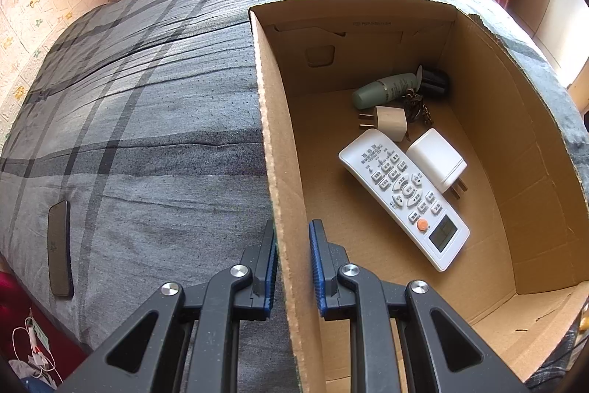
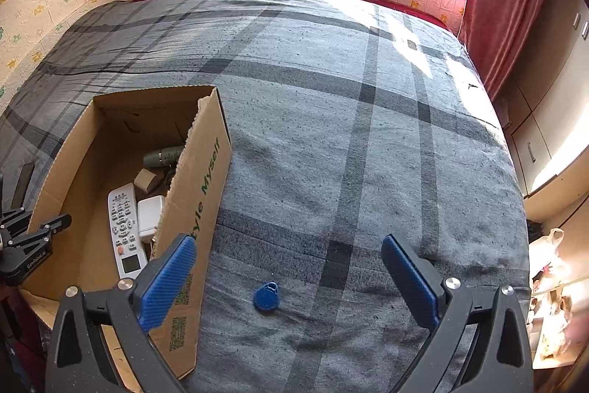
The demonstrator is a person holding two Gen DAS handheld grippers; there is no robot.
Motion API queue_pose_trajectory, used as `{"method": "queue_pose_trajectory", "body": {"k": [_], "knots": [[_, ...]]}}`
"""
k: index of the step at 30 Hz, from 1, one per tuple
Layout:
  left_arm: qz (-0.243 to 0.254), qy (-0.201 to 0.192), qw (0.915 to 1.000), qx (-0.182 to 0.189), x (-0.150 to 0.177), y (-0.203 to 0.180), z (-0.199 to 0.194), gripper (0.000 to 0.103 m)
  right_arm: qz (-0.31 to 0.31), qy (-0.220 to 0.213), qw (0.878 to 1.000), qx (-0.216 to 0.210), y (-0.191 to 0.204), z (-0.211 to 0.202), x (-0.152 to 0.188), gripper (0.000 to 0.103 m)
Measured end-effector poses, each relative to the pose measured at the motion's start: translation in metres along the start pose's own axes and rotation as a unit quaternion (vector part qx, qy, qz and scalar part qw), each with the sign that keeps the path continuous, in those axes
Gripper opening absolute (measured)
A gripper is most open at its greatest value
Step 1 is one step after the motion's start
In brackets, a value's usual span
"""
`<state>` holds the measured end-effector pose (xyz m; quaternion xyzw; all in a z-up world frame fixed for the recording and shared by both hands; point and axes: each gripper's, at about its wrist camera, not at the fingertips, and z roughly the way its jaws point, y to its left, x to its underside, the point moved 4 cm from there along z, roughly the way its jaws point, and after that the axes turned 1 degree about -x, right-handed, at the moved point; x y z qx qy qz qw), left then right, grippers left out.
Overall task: Organize rigid objects
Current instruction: 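Move the right gripper back over the blue key fob, then grasp the blue key fob with the right gripper and lift it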
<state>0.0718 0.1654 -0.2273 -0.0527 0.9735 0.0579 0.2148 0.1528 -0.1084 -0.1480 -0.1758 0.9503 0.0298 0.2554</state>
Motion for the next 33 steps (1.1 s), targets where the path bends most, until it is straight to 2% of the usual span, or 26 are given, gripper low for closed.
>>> {"method": "queue_pose_trajectory", "body": {"k": [10,23,33], "knots": [[-0.002,-0.001,1.0000,0.001,0.001,0.001,0.000,0.019,0.014,0.003,1.000,-0.008,-0.019,0.029,0.045,0.103],[0.003,0.000,1.0000,-0.006,0.000,-0.002,0.000,0.019,0.023,0.011,1.000,-0.005,-0.012,0.061,0.085,0.103],[0.004,0.001,1.0000,-0.007,0.000,-0.003,0.000,0.019,0.007,0.018,1.000,-0.012,-0.007,0.070,0.086,0.103]]}}
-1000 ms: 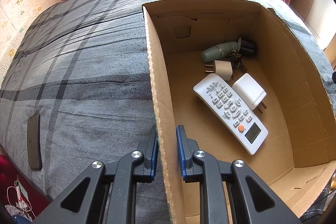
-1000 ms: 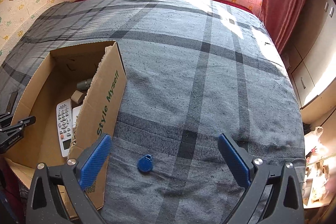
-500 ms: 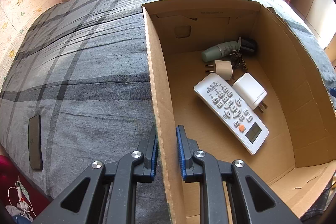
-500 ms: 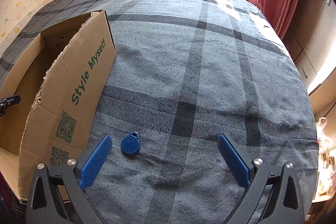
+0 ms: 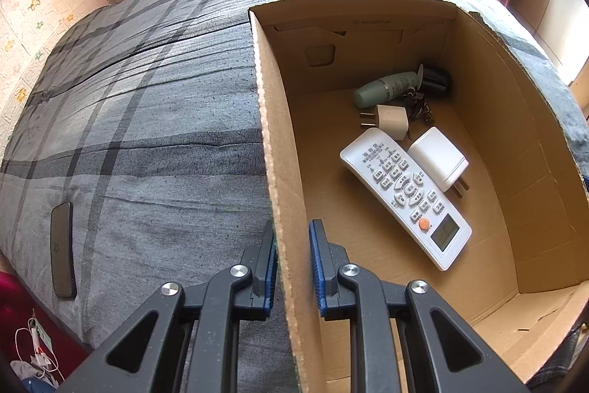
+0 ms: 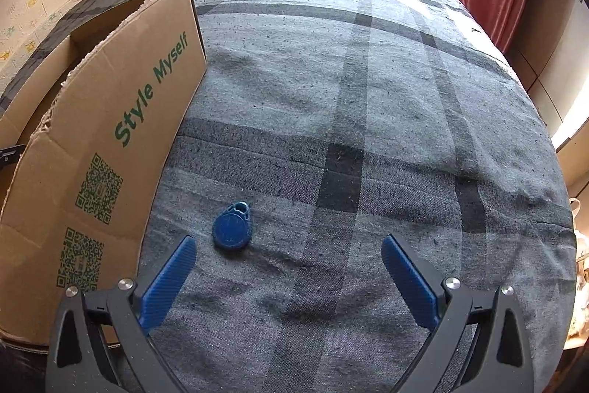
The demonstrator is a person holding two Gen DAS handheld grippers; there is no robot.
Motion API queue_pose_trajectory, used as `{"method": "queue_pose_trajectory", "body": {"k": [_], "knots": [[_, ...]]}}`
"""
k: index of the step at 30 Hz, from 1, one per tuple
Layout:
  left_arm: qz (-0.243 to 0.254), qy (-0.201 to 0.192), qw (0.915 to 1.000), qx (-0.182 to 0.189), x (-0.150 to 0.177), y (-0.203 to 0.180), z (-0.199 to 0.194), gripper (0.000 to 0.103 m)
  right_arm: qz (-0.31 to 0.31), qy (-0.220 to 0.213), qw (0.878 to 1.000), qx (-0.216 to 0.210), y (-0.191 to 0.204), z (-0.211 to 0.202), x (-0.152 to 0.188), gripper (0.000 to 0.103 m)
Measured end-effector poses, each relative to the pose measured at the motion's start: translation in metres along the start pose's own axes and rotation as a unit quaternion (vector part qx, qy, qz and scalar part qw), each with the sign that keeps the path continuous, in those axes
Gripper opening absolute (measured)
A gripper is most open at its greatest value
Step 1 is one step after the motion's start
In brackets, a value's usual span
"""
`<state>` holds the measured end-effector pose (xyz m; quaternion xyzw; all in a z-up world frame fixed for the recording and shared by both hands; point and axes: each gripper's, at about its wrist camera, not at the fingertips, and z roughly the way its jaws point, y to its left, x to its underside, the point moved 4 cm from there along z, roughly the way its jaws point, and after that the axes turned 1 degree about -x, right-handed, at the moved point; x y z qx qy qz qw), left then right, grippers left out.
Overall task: Organize rigid objects
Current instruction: 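Grasp the blue key fob with the right gripper and lift it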
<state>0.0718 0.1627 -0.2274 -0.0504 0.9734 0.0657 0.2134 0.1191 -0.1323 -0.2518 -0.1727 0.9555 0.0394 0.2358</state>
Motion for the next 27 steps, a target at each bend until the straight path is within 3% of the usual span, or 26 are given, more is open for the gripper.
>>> {"method": "queue_pose_trajectory", "body": {"k": [8,13,17,21,23,24,25,27], "knots": [[-0.004,0.001,1.0000,-0.001,0.000,0.001,0.000,0.021,-0.028,0.007,1.000,0.006,0.010,0.014,-0.003,0.101],[-0.005,0.001,1.0000,0.001,0.000,0.002,0.000,0.021,-0.036,0.016,0.999,0.004,0.014,0.027,-0.005,0.088],[-0.006,0.000,1.0000,0.000,0.000,0.002,0.000,0.021,-0.045,0.018,0.999,0.000,0.019,0.032,-0.006,0.086],[-0.004,0.000,1.0000,-0.001,0.000,0.002,0.000,0.021,-0.043,0.029,0.999,-0.017,0.022,0.036,-0.004,0.067],[-0.004,0.000,1.0000,-0.001,0.000,0.002,0.000,0.021,-0.038,0.027,0.999,-0.027,0.024,0.032,-0.004,0.049],[-0.004,0.000,1.0000,-0.001,0.000,0.002,0.000,0.021,-0.034,0.027,0.998,-0.033,0.024,0.031,-0.004,0.035],[-0.005,0.000,1.0000,-0.001,0.000,0.002,0.000,0.021,-0.030,0.029,0.998,-0.041,0.024,0.030,-0.004,0.029],[-0.005,0.000,1.0000,-0.001,0.000,0.002,0.000,0.021,-0.023,0.031,0.998,-0.047,0.022,0.029,-0.005,0.029]]}}
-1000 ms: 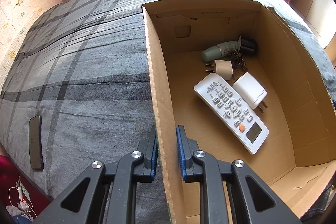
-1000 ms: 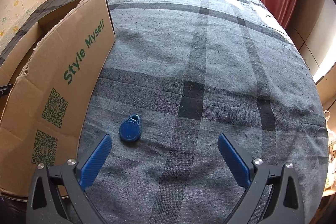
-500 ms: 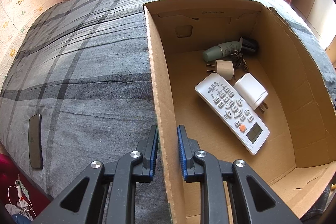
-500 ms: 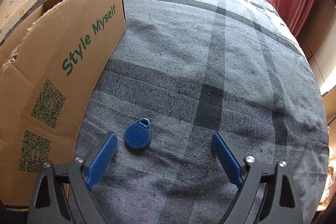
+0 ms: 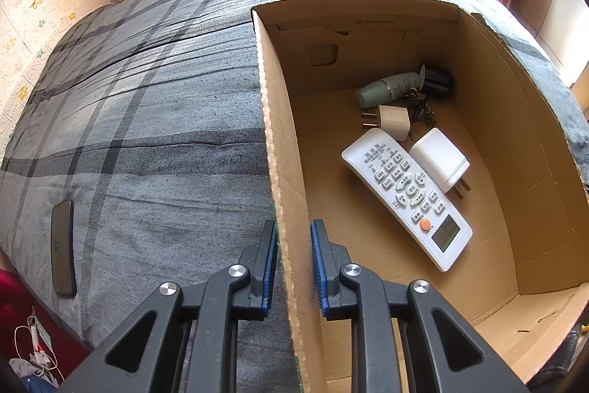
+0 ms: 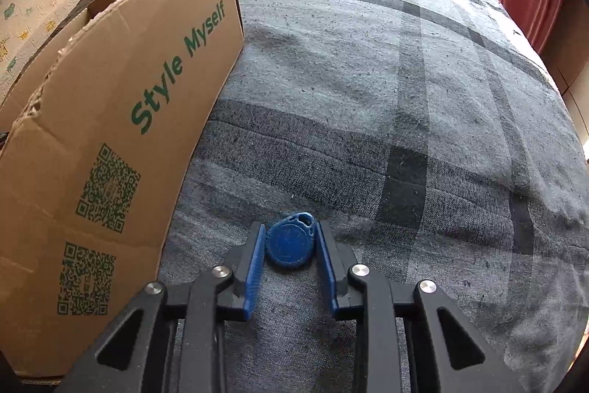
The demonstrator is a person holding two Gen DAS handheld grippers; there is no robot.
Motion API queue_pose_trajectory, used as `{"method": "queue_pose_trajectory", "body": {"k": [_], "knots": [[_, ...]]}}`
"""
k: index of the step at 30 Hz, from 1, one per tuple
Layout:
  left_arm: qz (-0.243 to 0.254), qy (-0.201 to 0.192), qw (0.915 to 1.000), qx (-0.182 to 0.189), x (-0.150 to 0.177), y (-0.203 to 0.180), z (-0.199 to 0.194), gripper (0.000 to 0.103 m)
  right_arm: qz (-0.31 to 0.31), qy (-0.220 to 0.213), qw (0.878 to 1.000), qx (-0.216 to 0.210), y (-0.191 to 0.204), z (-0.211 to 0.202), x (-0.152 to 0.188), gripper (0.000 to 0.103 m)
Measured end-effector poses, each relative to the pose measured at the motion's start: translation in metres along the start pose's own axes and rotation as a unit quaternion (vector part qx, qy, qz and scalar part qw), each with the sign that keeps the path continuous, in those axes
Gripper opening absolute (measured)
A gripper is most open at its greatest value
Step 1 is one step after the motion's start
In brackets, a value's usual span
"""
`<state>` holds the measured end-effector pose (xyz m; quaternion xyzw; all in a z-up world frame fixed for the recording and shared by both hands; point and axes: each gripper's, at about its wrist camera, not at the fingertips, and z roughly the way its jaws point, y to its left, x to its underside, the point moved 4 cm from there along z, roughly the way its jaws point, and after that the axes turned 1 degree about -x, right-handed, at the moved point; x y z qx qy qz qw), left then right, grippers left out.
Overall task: Organize rigid objects
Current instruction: 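Grasp the blue key fob with the right gripper and lift it, then carry the blue fob into the box and release it onto the remote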
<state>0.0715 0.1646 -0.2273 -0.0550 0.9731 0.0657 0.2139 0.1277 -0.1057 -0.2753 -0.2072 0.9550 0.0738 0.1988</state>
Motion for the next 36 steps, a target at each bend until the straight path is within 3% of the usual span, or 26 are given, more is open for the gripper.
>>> {"method": "queue_pose_trajectory", "body": {"k": [25,36], "knots": [[0.007,-0.004,0.9999,0.008,0.000,-0.002,-0.002,0.016,0.016,-0.022,1.000,0.015,0.016,-0.076,-0.022,0.029],[0.007,-0.006,0.9999,0.009,0.000,-0.003,-0.001,0.016,-0.008,-0.035,0.999,0.022,0.037,-0.109,-0.041,0.029]]}}
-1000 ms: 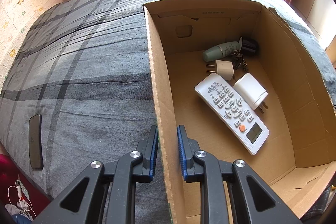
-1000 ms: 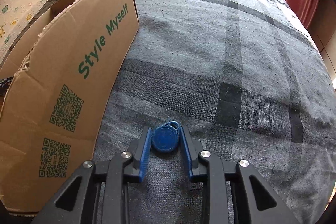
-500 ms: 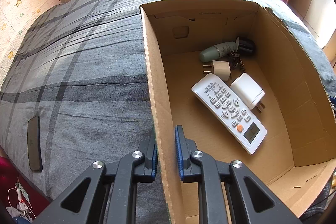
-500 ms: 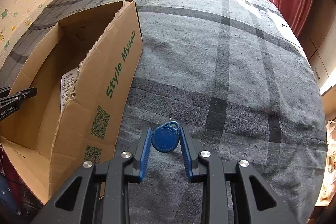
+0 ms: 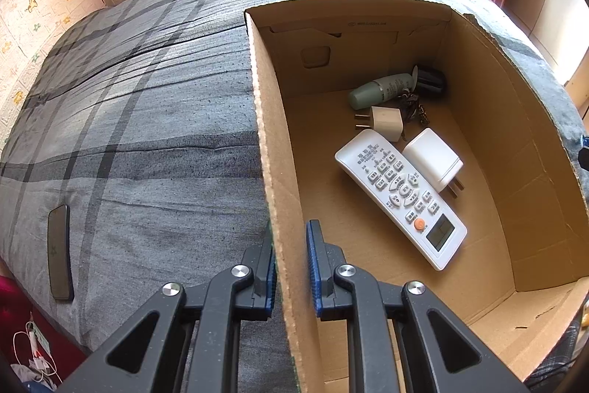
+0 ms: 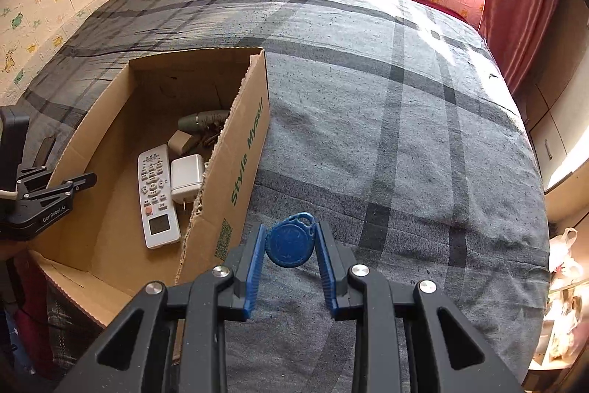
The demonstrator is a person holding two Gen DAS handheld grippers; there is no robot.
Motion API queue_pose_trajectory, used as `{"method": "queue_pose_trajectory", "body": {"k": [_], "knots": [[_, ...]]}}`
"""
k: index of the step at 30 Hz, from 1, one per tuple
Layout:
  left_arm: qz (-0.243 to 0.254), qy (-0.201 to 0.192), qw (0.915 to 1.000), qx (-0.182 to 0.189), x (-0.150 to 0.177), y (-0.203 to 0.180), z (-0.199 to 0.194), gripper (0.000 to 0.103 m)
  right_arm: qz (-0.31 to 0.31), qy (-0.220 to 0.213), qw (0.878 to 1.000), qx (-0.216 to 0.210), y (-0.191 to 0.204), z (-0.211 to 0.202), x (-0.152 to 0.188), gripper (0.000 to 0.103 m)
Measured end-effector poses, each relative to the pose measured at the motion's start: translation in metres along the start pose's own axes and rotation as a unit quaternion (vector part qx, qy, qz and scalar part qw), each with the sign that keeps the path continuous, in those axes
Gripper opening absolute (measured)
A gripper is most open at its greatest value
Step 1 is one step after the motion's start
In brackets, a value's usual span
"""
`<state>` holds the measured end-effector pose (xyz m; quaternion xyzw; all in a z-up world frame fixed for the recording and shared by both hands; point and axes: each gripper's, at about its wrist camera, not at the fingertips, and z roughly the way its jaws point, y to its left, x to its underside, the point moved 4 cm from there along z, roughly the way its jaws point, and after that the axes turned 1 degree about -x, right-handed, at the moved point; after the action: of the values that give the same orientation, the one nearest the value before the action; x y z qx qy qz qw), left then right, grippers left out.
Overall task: Organize rigid objects
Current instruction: 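Carry the blue fob into the box and release it onto the remote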
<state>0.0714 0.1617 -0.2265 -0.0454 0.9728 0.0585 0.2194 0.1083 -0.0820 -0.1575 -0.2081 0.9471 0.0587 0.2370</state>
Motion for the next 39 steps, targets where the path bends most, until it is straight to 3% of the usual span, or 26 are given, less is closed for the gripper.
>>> {"method": "queue_pose_trajectory", "body": {"k": [19,39], "knots": [[0.002,0.000,1.0000,0.000,0.000,-0.001,0.000,0.016,-0.066,-0.001,0.997,-0.045,0.069,-0.016,-0.026,0.029],[-0.001,-0.002,1.0000,0.006,0.001,0.001,0.001,0.016,-0.111,0.070,0.989,-0.073,0.128,0.049,-0.027,0.029]]}}
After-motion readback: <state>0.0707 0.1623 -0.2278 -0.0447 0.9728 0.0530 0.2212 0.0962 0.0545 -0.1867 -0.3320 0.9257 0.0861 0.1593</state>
